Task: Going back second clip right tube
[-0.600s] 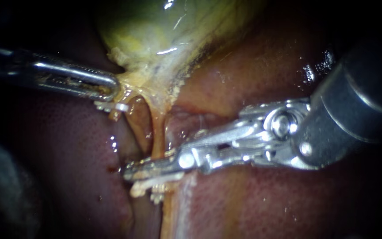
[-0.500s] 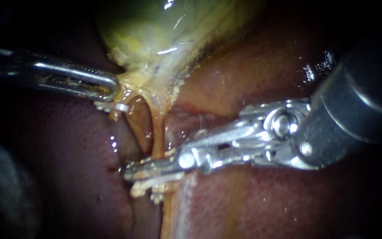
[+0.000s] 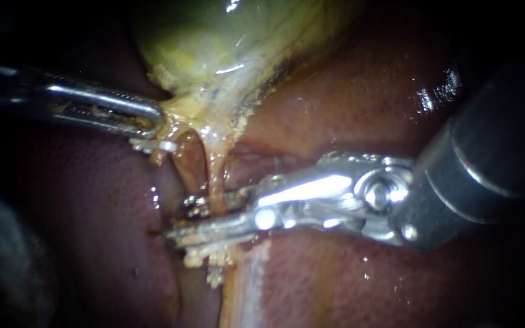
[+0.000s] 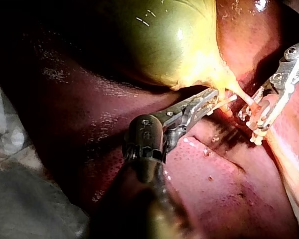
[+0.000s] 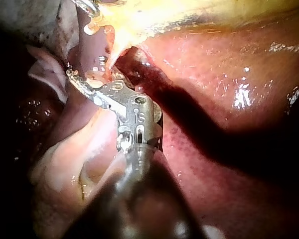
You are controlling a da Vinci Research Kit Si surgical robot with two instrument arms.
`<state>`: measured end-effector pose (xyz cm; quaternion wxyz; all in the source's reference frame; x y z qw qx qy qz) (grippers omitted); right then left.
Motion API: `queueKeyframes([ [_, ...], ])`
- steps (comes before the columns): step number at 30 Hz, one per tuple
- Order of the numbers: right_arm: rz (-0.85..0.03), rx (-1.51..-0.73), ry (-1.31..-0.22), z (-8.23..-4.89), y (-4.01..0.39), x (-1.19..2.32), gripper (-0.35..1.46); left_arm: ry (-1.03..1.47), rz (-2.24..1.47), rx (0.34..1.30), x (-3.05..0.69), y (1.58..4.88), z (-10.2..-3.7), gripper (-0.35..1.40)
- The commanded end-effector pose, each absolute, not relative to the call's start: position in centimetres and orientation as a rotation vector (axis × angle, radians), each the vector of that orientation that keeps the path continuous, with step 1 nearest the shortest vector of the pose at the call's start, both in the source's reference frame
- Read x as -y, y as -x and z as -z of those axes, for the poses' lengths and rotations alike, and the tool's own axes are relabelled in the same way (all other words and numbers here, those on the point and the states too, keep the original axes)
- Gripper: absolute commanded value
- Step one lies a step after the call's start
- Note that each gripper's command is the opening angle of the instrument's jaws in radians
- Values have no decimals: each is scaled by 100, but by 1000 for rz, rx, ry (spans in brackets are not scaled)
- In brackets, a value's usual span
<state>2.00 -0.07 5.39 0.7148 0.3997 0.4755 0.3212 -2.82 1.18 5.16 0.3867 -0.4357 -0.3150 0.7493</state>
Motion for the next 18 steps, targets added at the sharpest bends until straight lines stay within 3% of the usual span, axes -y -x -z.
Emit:
queueKeyframes([
  [1,-703,-1057,-878,-543,-199,6,47,1109,-1908,802,-118,282,-517,-35],
  [8,-618,-1087,-796,-557,-183,4,48,1110,-1908,802,-118,282,-518,-35],
  [18,-488,-1099,-662,-552,-139,8,50,1110,-1908,802,-117,280,-518,-35],
])
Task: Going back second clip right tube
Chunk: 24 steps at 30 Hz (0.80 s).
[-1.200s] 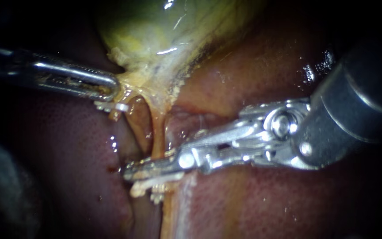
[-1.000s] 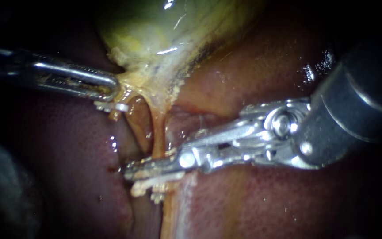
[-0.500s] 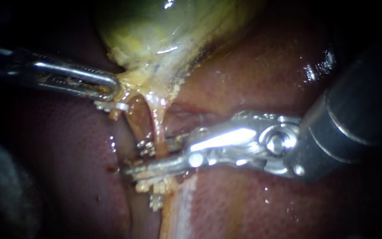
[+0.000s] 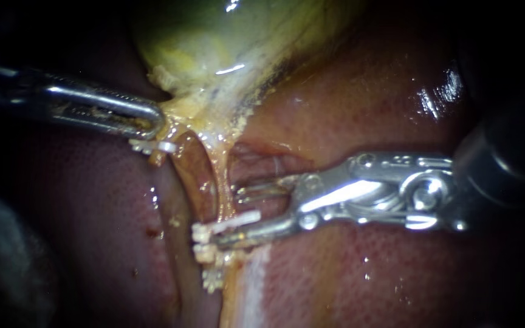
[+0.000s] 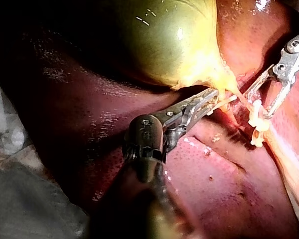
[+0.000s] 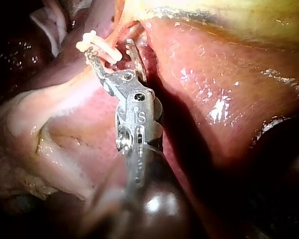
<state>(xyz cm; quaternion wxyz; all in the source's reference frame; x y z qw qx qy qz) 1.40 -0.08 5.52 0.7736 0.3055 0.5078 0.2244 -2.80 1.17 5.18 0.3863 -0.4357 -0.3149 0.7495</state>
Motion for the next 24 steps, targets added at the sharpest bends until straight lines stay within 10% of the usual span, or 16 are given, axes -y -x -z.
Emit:
queueKeyframes([
  [1,-473,-1108,-644,-551,-131,7,50,1110,-1908,802,-117,280,-518,-35],
  [24,-298,-1133,-502,-520,-45,-19,50,1111,-1912,791,-115,289,-533,-35],
])
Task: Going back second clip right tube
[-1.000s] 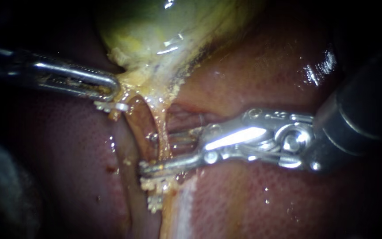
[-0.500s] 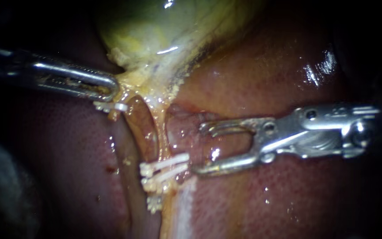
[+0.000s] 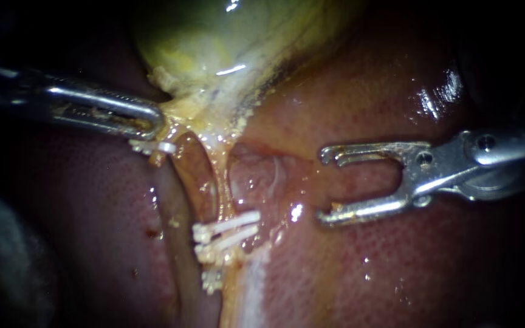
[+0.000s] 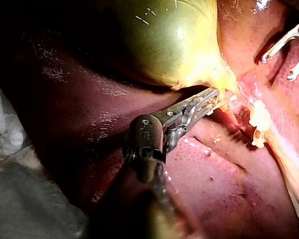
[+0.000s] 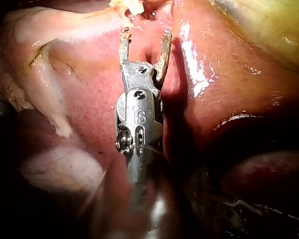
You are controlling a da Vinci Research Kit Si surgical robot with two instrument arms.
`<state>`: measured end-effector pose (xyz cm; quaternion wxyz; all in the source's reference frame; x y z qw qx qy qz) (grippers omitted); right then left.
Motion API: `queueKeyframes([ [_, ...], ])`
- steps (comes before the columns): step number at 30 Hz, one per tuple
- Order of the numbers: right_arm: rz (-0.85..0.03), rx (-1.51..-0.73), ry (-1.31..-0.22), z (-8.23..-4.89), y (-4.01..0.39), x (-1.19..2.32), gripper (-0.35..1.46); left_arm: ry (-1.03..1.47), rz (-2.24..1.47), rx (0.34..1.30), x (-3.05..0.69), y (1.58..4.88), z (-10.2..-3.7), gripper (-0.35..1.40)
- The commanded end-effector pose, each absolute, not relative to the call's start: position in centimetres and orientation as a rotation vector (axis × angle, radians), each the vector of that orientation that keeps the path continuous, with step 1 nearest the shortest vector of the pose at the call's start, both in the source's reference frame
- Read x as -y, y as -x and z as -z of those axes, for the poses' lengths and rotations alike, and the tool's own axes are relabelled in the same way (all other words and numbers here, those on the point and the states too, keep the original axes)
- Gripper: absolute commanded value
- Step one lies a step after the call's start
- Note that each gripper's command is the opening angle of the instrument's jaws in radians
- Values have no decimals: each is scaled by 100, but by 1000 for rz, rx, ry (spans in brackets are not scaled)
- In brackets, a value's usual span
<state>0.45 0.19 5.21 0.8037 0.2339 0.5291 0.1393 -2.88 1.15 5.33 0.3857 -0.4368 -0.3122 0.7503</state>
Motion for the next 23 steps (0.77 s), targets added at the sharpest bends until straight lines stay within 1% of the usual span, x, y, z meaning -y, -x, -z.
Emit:
queueKeyframes([
  [1,-298,-1133,-502,-520,-44,-19,50,1111,-1912,789,-115,291,-536,-35],
  [6,-297,-1134,-503,-519,-43,-19,50,1111,-1913,778,-117,303,-551,-35],
  [13,-297,-1134,-504,-518,-41,-19,50,1116,-1914,788,-115,320,-563,-35],
  [23,-307,-1129,-507,-515,-46,-22,49,1117,-1916,790,-114,317,-563,-35],
])
